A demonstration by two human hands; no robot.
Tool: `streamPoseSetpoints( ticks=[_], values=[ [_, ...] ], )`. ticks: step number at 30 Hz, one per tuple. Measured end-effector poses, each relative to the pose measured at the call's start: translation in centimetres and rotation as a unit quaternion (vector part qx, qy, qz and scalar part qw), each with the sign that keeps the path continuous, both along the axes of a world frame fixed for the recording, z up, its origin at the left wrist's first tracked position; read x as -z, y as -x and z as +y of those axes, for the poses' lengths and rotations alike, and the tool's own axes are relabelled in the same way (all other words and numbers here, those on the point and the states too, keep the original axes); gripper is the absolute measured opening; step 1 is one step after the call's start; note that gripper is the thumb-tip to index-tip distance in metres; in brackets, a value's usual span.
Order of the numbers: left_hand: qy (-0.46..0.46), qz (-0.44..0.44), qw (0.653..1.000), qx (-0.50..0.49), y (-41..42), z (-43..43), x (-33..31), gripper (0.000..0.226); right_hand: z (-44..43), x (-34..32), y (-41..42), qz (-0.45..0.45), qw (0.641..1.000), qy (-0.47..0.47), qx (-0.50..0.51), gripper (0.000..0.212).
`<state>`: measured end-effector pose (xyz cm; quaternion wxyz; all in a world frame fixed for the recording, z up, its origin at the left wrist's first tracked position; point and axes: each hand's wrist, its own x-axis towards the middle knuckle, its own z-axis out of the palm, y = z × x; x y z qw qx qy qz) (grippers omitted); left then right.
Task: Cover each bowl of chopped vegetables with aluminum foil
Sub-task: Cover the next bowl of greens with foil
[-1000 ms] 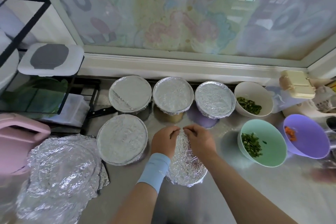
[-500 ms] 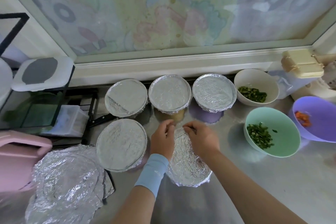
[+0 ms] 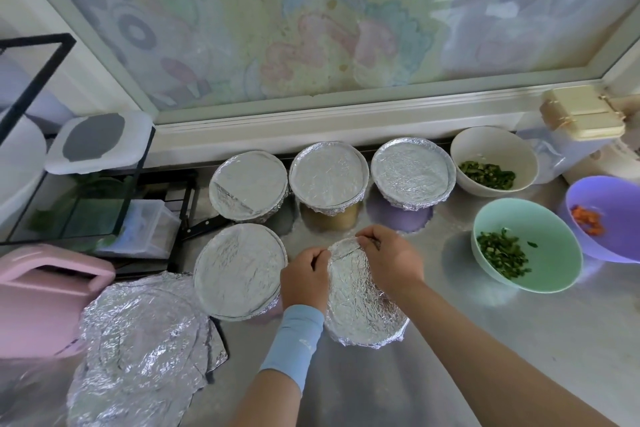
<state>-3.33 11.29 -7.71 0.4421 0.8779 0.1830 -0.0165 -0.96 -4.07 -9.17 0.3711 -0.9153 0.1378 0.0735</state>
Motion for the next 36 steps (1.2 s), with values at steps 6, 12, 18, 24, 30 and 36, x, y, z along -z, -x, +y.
streamPoseSetpoints(
  ticks=[6, 12, 18, 24, 30, 36],
  values=[
    [-0.051, -0.009, 0.988, 0.145, -1.0, -0.2, -0.5, 0.037, 0.0, -0.7, -0.1, 0.002, 1.000, 0.007, -0.029, 0.011],
    [-0.048, -0.068, 0.975, 0.207, -2.6, -1.4, -0.2, 0.023, -0.2, -0.8, -0.1, -0.010, 0.998, -0.051, -0.031, 0.009],
    [-0.010, -0.045, 0.988, 0.149, -2.5, -1.6, 0.2, 0.017, -1.1, -0.8, 0.6, -0.038, 0.998, -0.051, -0.009, 0.007],
    [-0.044, -0.022, 0.988, 0.145, -2.0, -1.6, 0.2, 0.015, -1.0, -0.8, 0.1, -0.023, 0.999, -0.030, -0.035, 0.008],
    [0.019, -0.052, 0.982, 0.182, -2.8, -1.7, 0.5, 0.011, -1.1, -0.7, -0.1, -0.015, 0.998, -0.015, -0.065, 0.008],
    [0.009, -0.057, 0.985, 0.163, -2.5, -1.3, 1.4, 0.009, -1.9, -0.7, 0.3, -0.034, 0.998, -0.037, -0.037, 0.007]
  ],
)
